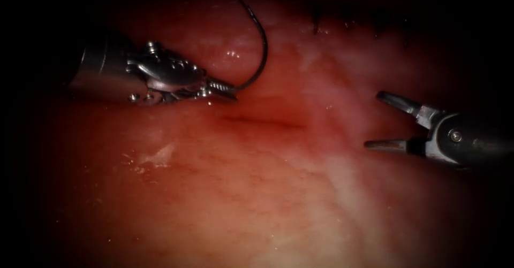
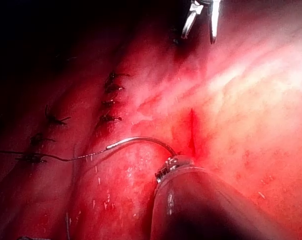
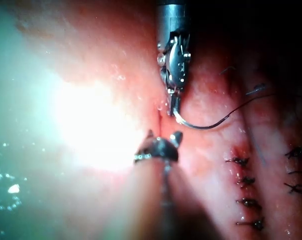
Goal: Wound Closure
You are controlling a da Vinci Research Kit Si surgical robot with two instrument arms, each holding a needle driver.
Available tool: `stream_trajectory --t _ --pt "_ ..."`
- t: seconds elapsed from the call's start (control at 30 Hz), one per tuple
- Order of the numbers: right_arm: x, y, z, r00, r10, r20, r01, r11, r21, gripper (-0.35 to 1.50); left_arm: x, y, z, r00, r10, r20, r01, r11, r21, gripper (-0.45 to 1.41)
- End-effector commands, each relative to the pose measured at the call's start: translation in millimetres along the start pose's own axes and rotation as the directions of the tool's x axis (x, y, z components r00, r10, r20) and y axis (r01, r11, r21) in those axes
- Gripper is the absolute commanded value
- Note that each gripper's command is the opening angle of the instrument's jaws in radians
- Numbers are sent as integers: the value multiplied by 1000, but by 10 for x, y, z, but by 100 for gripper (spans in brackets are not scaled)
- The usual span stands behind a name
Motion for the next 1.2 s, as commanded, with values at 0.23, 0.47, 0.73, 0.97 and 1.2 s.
stream_trajectory --t 0.23,0.47,0.73,0.97,1.2 --pt "21 21 24 964 265 -26 -265 964 1 53 12 14 -21 983 172 -58 -168 983 71 -45" --pt "27 23 35 802 585 -120 -577 811 94 93 17 35 -46 922 371 -109 -346 918 192 -45" --pt "40 23 53 775 617 -135 -598 786 158 124 25 53 -55 884 460 -76 -422 858 292 -45" --pt "48 25 68 762 634 -131 -608 770 194 115 29 61 -58 865 498 -62 -458 832 313 -45" --pt "59 35 84 757 640 -134 -613 766 191 114 28 68 -60 831 549 -94 -507 816 279 -45"
